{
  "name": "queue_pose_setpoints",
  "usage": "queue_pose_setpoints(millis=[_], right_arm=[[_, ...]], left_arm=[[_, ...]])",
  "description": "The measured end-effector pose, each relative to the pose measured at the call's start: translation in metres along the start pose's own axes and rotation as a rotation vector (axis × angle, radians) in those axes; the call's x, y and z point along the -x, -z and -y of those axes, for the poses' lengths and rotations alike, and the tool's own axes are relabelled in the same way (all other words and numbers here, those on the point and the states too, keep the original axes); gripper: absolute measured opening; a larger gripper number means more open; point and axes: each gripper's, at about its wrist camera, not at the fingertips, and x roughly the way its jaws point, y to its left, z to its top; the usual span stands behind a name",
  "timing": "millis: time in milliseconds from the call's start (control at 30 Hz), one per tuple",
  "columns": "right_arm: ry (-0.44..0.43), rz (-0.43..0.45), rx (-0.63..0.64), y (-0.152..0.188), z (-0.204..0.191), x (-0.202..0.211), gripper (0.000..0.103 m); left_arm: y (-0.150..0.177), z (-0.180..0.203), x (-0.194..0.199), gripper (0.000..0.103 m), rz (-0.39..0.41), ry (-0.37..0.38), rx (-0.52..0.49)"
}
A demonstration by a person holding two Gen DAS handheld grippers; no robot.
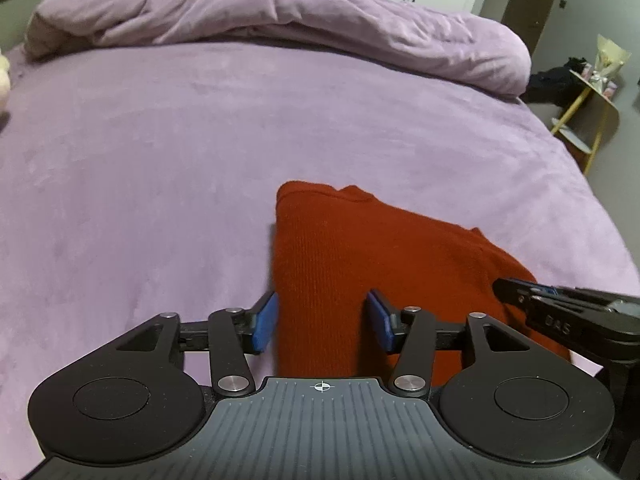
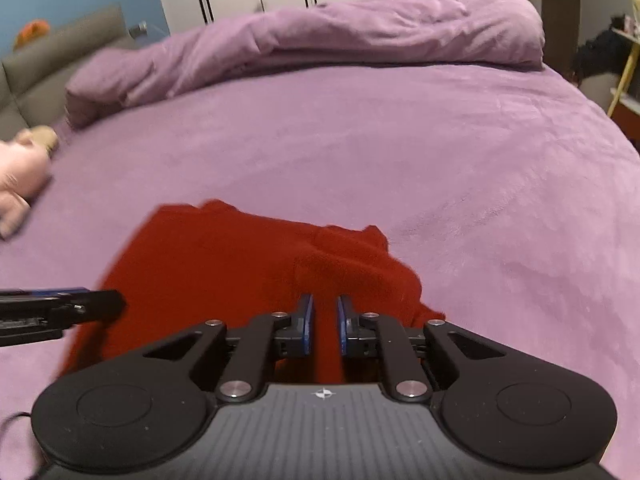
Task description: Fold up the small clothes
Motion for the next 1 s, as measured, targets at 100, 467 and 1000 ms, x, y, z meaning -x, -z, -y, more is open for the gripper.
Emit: queue_pose_setpoints(millis=[100,467,1000], right_arm=[[0.082,0.002,0.063,0.000,0.005,-0.017,0.007],[0.078,0.061,0.023,0.013,0.016,0.005,0.000],[-0.141,0.001,-0.372,0.129,0.039,0.130,0.025]], left_arm=[[0.004,0.007,-0.012,0.067,0.017,-0.018,-0.002],[0.014,0.019,-0.019,0.080,0.053,-0.070,-0.063],[0.098,-0.047,0.099,0.072,-0.035,-0.073,0.205]])
